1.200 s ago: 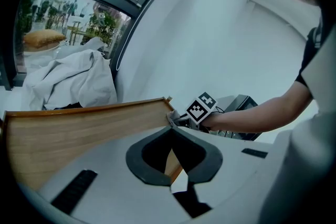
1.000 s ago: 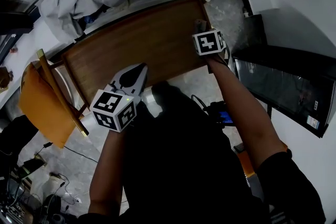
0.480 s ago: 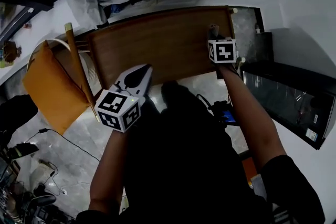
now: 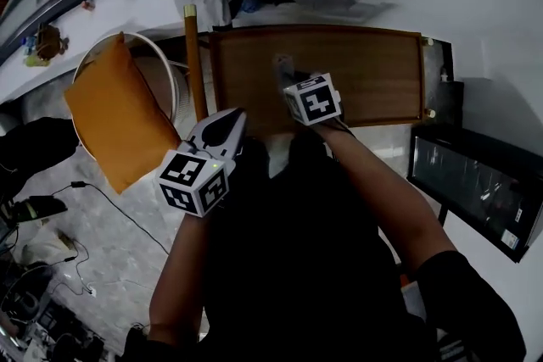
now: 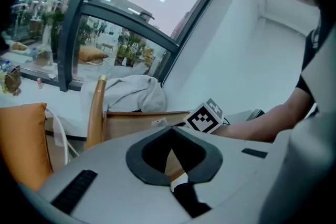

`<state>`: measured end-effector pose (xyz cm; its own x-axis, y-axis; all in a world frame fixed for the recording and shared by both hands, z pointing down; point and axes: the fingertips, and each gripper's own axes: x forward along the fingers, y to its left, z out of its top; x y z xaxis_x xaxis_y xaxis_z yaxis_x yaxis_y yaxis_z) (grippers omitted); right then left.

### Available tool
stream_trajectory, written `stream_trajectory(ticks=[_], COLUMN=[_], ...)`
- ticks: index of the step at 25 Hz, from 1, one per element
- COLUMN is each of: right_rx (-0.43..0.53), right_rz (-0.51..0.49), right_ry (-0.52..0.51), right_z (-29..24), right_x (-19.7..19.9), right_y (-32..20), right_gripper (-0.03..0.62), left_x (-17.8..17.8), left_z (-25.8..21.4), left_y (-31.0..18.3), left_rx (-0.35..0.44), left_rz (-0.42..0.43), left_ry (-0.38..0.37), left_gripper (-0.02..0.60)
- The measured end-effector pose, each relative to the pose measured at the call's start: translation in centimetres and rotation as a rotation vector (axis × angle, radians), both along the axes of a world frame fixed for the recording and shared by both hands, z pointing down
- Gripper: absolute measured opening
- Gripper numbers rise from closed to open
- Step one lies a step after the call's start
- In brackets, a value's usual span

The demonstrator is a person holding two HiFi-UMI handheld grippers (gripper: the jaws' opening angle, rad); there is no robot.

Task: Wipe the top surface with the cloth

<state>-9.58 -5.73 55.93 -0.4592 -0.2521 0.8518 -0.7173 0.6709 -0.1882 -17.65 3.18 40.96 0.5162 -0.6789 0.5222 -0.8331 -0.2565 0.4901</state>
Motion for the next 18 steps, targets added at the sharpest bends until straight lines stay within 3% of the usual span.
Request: stream_trajectory(ticks=[5, 8, 13, 18], right_rx=[-0.07, -0.092, -0.168, -0.204], right_rz=[-0.117, -0.148, -0.124, -0.144], right_ry=[-0.067, -0.09, -0.112, -0.043], right_z=[1.0, 1.7, 3.4, 5.6], right_x=[-9.0, -12.4, -14.6, -14.0], right_y=[4.7, 6.6, 8.6, 9.6], right_gripper=[0.034, 0.034, 0.034, 0.034], left_x=[-3.5, -4.5, -5.6, -5.4], left_z=[0.2, 0.5, 1.5, 1.9], left_y=[2.1, 3.1, 4.5, 4.5], left_rx=[-0.003, -0.012, -0.039, -0.049], left_rz=[-0.023, -0.005, 0.016, 0.018], left_ry=[0.002, 0.002, 0.003, 0.006], left_gripper=[0.012, 0.012, 0.011, 0.011])
